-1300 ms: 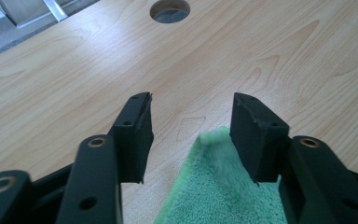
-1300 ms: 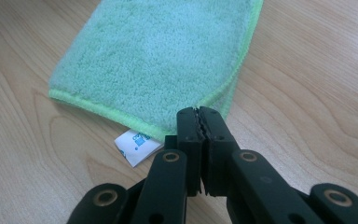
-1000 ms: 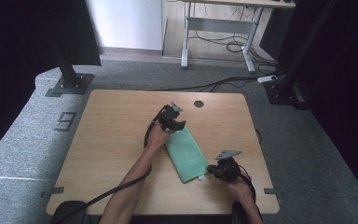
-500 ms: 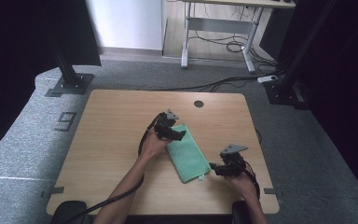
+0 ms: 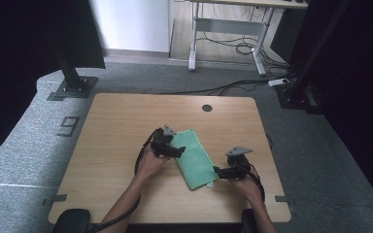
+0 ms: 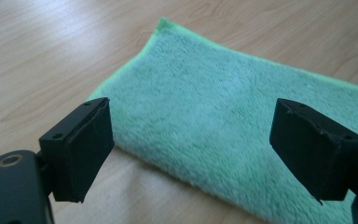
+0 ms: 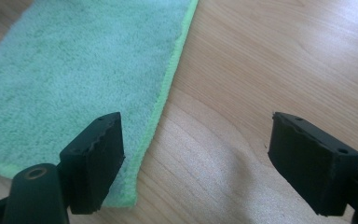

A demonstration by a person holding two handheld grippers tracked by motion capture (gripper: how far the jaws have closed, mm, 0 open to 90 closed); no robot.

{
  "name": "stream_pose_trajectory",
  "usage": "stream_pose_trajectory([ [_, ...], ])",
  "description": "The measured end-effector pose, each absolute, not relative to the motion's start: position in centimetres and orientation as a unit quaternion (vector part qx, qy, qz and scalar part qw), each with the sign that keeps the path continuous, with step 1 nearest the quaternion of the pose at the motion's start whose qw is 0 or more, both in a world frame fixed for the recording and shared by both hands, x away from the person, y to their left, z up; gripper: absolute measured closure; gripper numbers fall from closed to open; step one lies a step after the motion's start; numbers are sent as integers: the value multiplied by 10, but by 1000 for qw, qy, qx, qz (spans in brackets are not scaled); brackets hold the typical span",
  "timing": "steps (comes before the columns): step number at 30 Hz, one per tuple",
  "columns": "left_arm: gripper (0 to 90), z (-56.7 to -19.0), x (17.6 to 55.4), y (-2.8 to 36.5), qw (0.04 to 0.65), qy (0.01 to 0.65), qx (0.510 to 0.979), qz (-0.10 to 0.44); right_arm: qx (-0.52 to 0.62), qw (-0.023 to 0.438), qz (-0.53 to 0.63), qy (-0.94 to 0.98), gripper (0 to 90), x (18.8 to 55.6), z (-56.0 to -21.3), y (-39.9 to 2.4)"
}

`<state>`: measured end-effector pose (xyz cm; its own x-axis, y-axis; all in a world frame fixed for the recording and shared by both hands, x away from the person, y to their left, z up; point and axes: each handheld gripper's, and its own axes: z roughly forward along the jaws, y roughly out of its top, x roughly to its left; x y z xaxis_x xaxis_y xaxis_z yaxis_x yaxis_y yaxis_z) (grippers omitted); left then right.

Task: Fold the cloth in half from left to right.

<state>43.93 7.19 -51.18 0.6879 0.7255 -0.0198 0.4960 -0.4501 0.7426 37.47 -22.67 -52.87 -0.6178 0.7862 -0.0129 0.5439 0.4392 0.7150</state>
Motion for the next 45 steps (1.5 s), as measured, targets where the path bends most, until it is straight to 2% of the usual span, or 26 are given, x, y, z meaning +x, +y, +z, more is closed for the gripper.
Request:
stream_pose_trajectory([
  [24, 137, -533, 386, 76, 375, 359, 845, 130, 395, 172, 327, 841, 169, 372, -545, -222],
  [45, 141, -529, 368, 109, 371, 361, 845, 137, 361, 155, 339, 855, 151, 355, -546, -182],
])
